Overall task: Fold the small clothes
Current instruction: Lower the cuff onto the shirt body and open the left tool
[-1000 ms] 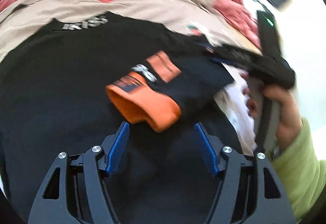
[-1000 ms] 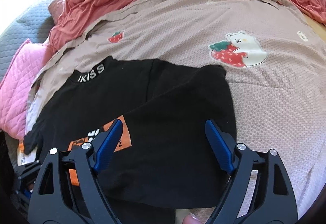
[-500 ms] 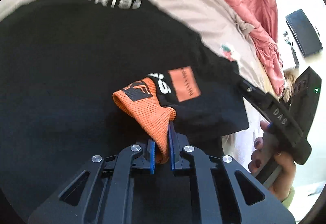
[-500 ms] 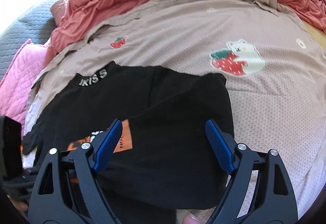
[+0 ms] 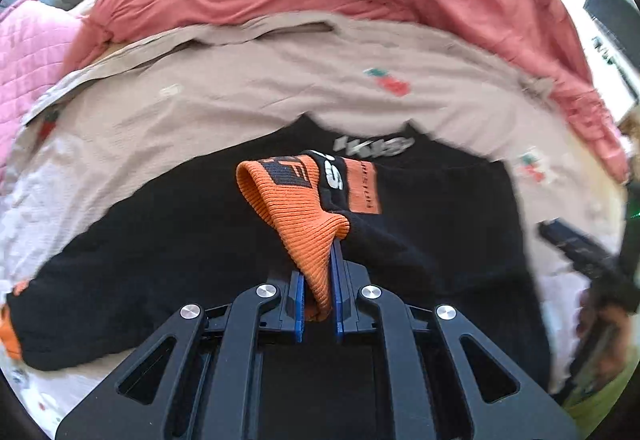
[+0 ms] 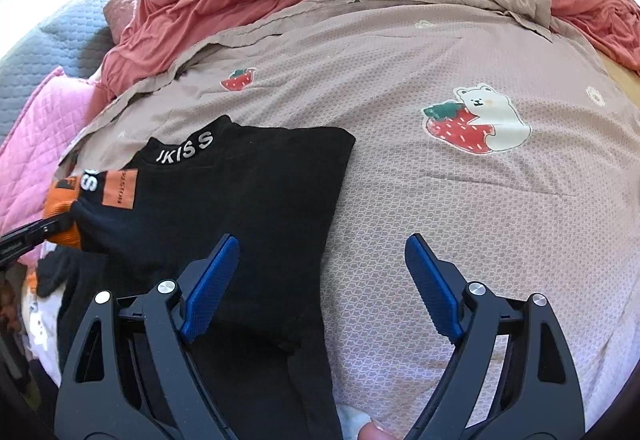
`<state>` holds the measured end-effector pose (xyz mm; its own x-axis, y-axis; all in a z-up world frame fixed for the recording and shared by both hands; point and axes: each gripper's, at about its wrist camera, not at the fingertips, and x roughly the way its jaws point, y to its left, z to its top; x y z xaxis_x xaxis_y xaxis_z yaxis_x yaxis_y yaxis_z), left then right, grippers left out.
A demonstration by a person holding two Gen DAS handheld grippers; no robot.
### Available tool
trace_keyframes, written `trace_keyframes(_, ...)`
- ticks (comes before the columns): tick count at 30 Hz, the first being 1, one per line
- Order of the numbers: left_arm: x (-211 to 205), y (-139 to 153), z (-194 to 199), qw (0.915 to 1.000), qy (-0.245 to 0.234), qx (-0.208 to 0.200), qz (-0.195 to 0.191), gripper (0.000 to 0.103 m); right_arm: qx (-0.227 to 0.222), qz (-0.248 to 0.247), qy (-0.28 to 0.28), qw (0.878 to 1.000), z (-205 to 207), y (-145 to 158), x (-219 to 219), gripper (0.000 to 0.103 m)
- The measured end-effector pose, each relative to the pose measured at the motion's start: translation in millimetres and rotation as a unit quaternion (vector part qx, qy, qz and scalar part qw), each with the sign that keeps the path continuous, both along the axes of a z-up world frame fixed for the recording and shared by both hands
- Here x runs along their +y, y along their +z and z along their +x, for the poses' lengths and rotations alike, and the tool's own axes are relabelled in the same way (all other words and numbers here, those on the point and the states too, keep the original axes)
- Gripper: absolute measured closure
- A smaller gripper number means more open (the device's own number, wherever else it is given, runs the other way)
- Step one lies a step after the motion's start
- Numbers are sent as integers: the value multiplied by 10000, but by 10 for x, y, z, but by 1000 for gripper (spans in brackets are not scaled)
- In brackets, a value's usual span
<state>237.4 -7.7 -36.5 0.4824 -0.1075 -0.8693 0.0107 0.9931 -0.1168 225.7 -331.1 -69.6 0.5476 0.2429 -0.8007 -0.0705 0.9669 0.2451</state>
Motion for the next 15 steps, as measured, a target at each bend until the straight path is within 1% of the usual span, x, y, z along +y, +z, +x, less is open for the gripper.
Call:
trace_keyframes(3,129,-79,-56,9999,134,-2,-51,93,-58,-138,40,9999,-8,-7,59,25)
trace_keyframes(6,250,-142,-39,9996,285,-36,62,92,-163,-170,103,9997,-29,4,146,25)
trace_keyframes(8,296,-243,-27,9991,382,22,154,91,-305,-197,172,9992,-62,28,236,25)
trace_keyframes(10,316,-362,-15,9989,405,136,169,88,-417,-259,303,9983,-90,48,349,25)
trace_keyframes(12,368,-436,-26,9986,459,180,215,82,-495,-365,558,9965,-123,34,504,25)
trace_keyframes(13,399,-442,-44,9982,523,174,216,80,-484,-419,661,9958,-131,22,556,25)
trace_keyframes(15,473,-376,-121,9972,693,44,273,80,-361,-570,879,9938,-134,-52,667,25)
